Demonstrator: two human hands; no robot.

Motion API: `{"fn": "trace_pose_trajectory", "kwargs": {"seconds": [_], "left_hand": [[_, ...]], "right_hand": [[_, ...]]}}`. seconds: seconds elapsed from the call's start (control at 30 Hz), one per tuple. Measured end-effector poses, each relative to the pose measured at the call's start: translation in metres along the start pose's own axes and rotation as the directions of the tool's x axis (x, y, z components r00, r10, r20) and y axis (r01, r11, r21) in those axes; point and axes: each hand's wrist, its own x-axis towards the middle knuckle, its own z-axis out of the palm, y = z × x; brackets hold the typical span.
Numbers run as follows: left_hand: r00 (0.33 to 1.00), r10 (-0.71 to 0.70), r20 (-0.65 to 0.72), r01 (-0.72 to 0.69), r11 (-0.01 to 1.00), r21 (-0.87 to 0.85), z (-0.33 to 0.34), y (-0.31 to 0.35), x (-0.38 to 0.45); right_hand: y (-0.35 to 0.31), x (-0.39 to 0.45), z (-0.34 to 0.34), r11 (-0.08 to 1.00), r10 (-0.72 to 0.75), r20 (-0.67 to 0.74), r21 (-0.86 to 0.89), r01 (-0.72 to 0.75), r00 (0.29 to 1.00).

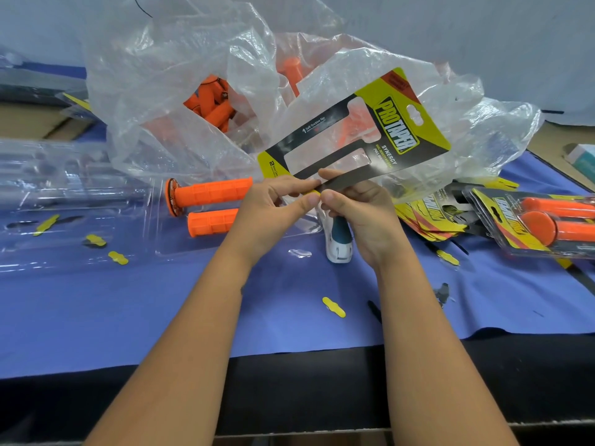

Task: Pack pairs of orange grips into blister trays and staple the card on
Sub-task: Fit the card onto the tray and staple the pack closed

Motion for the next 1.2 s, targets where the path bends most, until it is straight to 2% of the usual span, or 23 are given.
{"fn": "trace_pose_trajectory", "kwargs": {"seconds": [0.57,0.67,0.77,0.83,0.9,1.03,1.2], "left_hand": [[0.999,-0.029,-0.02,0.028,1.0,-0.014,0.001,0.005,-0.003],[0.997,-0.012,-0.081,0.014,1.0,0.026,0.004,0.001,-0.001],[0.98,0.082,-0.183,-0.044,0.978,0.204,0.009,-0.004,-0.002],[0.959,0.217,-0.184,-0.131,0.911,0.392,0.01,-0.007,-0.003],[0.94,0.301,-0.16,-0.188,0.849,0.494,0.011,-0.009,-0.003],[0.92,0.356,-0.165,-0.228,0.827,0.514,0.012,-0.01,-0.002],[0.93,0.269,-0.252,-0.152,0.902,0.403,0.015,-0.007,-0.002]], "right_hand": [[0.001,0.0,-0.003,0.999,-0.033,0.074,-0.002,0.033,0.997],[0.001,0.0,-0.003,1.0,-0.027,0.07,0.008,0.027,0.997],[0.003,0.002,0.001,1.0,0.011,-0.036,0.023,-0.01,0.999],[0.005,0.004,0.005,0.996,0.038,-0.167,0.085,-0.024,0.985],[0.008,0.005,0.007,0.993,0.038,-0.246,0.12,-0.009,0.968],[0.01,0.004,0.01,1.0,-0.011,-0.262,0.003,0.012,0.965],[0.005,0.003,0.012,0.992,-0.078,-0.206,-0.112,0.056,0.975]]}}
